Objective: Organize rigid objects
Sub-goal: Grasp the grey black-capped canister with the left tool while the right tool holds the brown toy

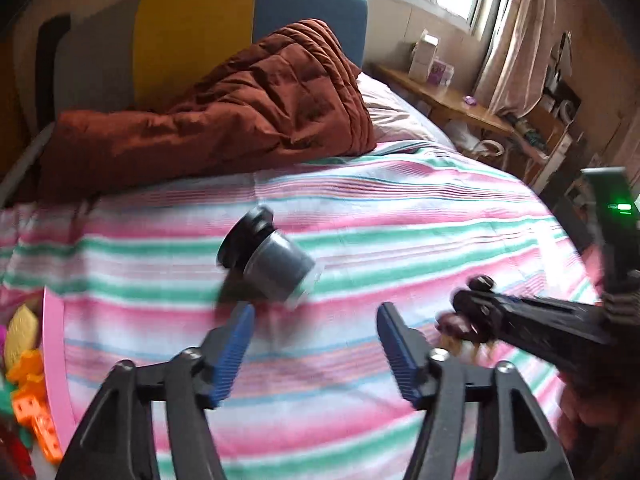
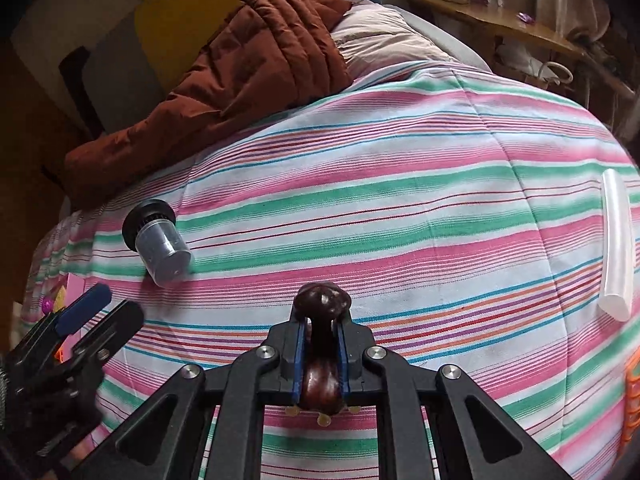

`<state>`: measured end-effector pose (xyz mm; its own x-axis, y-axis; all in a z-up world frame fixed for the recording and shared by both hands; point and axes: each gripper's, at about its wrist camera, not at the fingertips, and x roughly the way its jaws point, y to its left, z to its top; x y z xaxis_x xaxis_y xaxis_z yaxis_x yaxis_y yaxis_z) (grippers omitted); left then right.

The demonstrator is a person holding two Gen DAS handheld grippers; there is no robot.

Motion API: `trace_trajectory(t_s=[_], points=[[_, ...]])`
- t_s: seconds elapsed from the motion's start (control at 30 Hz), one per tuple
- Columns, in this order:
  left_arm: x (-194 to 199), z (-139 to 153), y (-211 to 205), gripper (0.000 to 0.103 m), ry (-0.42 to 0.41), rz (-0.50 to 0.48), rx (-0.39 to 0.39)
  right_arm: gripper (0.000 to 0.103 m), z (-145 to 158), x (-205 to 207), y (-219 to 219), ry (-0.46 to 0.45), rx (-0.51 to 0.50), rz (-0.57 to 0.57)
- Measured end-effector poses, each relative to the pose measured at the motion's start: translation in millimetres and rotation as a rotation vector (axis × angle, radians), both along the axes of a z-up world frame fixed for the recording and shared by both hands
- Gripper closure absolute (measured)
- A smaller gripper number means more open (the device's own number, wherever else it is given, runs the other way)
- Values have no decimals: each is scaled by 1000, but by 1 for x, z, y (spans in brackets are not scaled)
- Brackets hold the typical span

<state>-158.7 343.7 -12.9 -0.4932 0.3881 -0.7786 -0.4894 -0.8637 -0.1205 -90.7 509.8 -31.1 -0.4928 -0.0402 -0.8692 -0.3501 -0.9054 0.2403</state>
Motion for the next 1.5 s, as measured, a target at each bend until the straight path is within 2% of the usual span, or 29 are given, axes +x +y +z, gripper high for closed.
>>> trace_trajectory(t_s=[0.13,0.23,0.3,0.37,0.4,0.47,0.53,0.63,0.73,0.8,0.9,1.0,1.23,1.5], points=[[-8,-5,23,36,109,64,-114,90,-1,1,0,-5,-11,-2],[-22,-15,30,35,114,138,-173,90,-2,-1,1,-10,-11,3],[-34,-23,30,35,89,187,-195,90,-3,-2,1,-13,-14,2],[-42,-31,24,37,27,205,-180,90,-4,-2,2,-14,-18,2],[-43,-34,20,46,14,197,-163,90,-4,-2,2,-15,-21,1],[-38,-35,11,55,19,178,-139,90,-4,-3,4,-16,-26,-1],[-31,-36,-5,59,42,170,-142,90,-5,-3,4,-18,-28,-4],[-25,-34,-25,59,58,168,-95,90,-5,-3,1,-20,-21,1],[-28,-33,-31,59,72,173,-96,90,-5,-4,2,-22,-20,4],[-30,-34,-31,59,60,177,-106,90,-6,-4,4,-26,-22,2],[-32,-33,-35,60,33,172,-54,90,-6,-5,6,-25,-23,3],[-24,-26,-38,60,31,154,-43,90,-6,-5,7,-24,-20,8],[12,5,-45,61,111,79,-57,90,-7,-6,4,-25,-7,15],[18,3,-47,61,137,63,-82,90,-8,-5,6,-28,-9,23]])
